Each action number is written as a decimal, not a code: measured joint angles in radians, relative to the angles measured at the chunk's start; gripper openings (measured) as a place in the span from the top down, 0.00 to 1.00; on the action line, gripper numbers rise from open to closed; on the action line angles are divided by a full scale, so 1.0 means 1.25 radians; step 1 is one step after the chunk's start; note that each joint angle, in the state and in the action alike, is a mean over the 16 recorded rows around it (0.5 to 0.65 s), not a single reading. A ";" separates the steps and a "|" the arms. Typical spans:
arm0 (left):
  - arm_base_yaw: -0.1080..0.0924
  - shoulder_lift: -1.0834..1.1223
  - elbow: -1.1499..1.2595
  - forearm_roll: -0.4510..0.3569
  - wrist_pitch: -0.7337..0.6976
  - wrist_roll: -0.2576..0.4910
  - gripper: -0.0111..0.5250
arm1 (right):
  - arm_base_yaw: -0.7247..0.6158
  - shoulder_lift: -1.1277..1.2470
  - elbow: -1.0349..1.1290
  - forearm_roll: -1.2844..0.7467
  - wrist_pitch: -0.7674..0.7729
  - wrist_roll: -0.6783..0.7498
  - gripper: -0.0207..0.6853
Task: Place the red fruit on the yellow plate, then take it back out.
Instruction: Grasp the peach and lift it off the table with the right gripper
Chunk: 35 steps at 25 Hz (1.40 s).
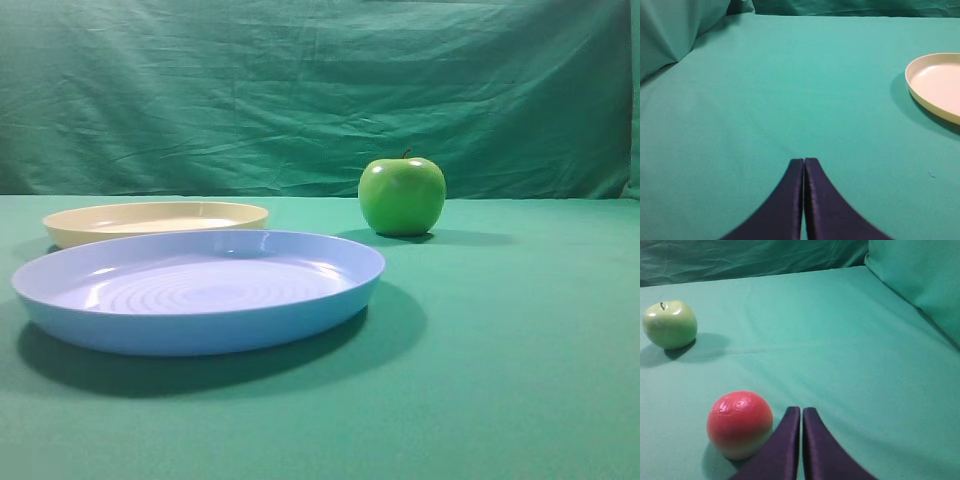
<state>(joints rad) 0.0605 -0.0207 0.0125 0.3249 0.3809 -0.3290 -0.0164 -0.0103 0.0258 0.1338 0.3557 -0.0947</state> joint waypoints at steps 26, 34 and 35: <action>0.000 0.000 0.000 0.000 0.000 0.000 0.98 | 0.005 0.187 -0.290 0.181 0.182 -0.160 0.97; 0.000 0.000 0.000 0.000 0.000 0.000 0.98 | 0.035 0.428 -0.430 0.195 0.360 -0.194 0.97; 0.000 0.000 0.000 0.000 0.000 0.000 0.98 | 0.041 0.460 -0.447 0.192 0.377 -0.198 0.97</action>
<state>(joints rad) 0.0605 -0.0207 0.0125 0.3249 0.3809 -0.3290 0.0348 0.5648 -0.5335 0.3737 0.8275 -0.3417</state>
